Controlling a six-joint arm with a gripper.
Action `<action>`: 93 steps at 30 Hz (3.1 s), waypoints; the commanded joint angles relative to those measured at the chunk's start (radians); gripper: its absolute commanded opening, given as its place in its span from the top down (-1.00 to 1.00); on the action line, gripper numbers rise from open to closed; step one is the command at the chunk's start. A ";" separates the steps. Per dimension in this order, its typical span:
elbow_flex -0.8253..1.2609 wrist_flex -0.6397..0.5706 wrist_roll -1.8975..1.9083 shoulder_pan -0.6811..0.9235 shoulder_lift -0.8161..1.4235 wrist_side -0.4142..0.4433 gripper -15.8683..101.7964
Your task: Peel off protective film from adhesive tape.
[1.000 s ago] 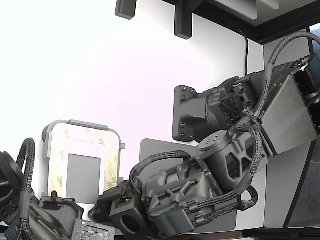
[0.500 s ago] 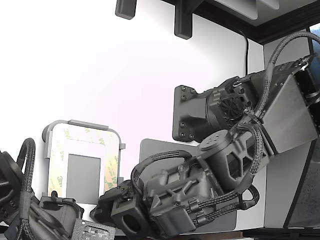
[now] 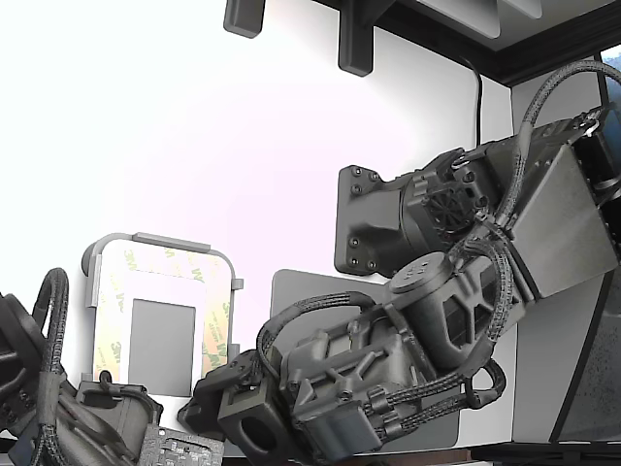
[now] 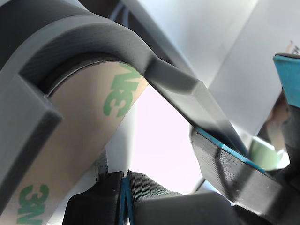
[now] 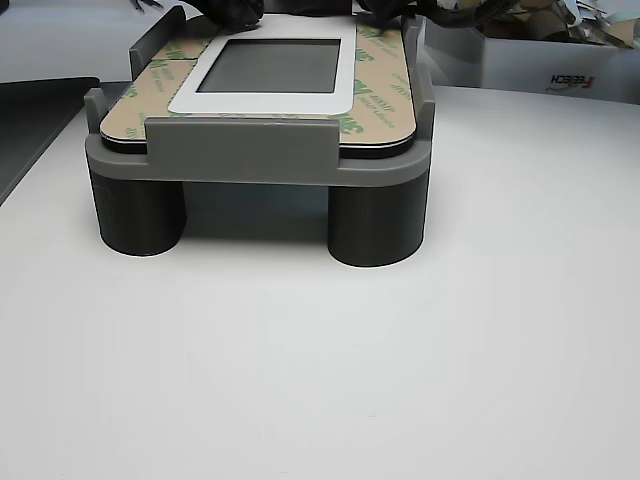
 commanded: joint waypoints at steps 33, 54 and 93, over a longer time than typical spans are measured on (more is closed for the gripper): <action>-0.054 0.021 0.017 0.000 0.028 0.008 0.92; -0.040 -0.031 -0.018 -0.021 -0.002 -0.008 0.92; -0.011 -0.037 0.021 0.003 0.025 -0.005 0.92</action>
